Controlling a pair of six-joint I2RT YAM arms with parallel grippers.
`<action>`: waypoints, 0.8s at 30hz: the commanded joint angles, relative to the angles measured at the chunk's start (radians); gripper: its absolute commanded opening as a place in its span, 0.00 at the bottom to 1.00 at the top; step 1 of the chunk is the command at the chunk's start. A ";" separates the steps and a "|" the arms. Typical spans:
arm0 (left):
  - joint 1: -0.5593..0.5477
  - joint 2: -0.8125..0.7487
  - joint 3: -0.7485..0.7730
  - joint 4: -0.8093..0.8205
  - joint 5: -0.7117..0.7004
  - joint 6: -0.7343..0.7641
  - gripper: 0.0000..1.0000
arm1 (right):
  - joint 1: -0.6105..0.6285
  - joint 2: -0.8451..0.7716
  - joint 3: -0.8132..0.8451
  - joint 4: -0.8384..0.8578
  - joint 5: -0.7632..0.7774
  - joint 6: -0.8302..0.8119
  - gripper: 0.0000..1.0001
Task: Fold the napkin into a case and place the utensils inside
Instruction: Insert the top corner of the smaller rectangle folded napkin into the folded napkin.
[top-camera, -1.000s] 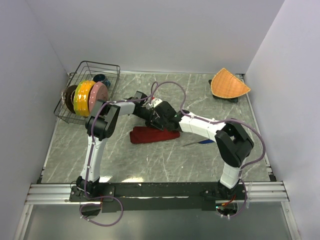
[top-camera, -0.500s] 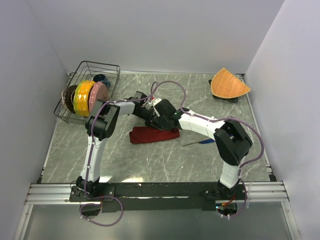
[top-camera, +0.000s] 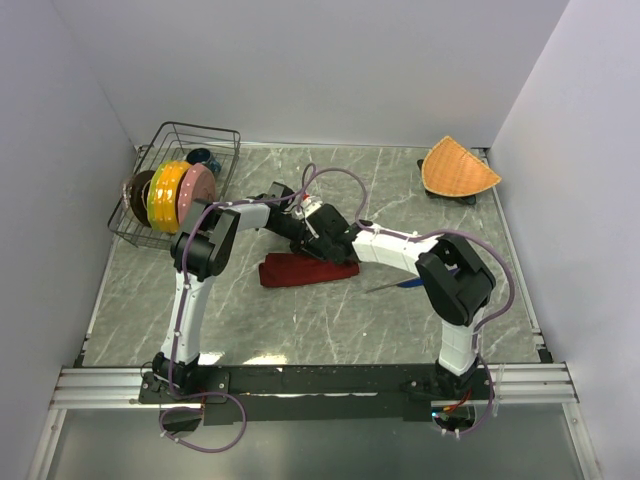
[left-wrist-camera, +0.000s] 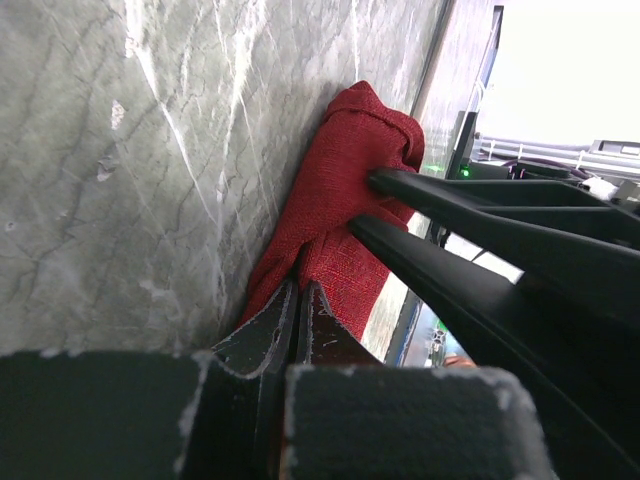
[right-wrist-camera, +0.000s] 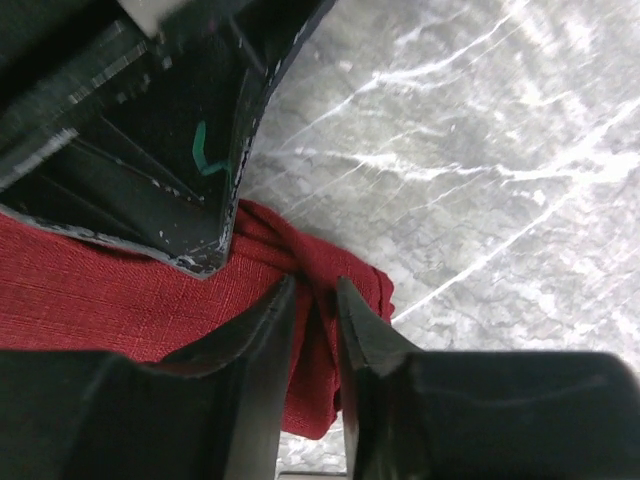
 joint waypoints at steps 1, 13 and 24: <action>0.010 0.051 0.002 -0.037 -0.129 0.043 0.01 | 0.000 0.019 -0.026 0.030 0.011 -0.010 0.29; 0.010 0.059 0.011 -0.045 -0.131 0.037 0.01 | 0.000 -0.003 -0.020 0.009 -0.018 0.022 0.15; 0.011 0.062 0.002 -0.036 -0.134 0.034 0.01 | 0.000 -0.047 0.032 -0.076 -0.064 0.061 0.00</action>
